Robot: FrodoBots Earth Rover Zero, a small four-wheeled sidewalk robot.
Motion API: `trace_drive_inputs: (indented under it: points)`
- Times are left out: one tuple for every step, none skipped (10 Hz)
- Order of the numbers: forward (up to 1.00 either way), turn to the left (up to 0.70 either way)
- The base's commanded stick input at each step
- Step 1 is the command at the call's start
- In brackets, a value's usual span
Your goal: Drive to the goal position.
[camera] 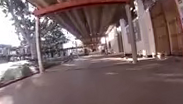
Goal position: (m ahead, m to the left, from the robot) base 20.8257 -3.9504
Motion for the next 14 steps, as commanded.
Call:
trace_drive_inputs:
  points:
    - [0.7, 0.0]
    - [0.7, 0.0]
    - [0.7, 0.0]
    - [0.7, 0.0]
    - [0.7, 0.0]
    - [0.7, 0.0]
    - [0.7, 0.0]
    - [0.7, 0.0]
    - [0.7, 0.0]
    - [0.7, 0.0]
    - [0.7, 0.0]
    - [0.7, 0.0]
    - [0.7, 0.0]
    - [0.7, 0.0]
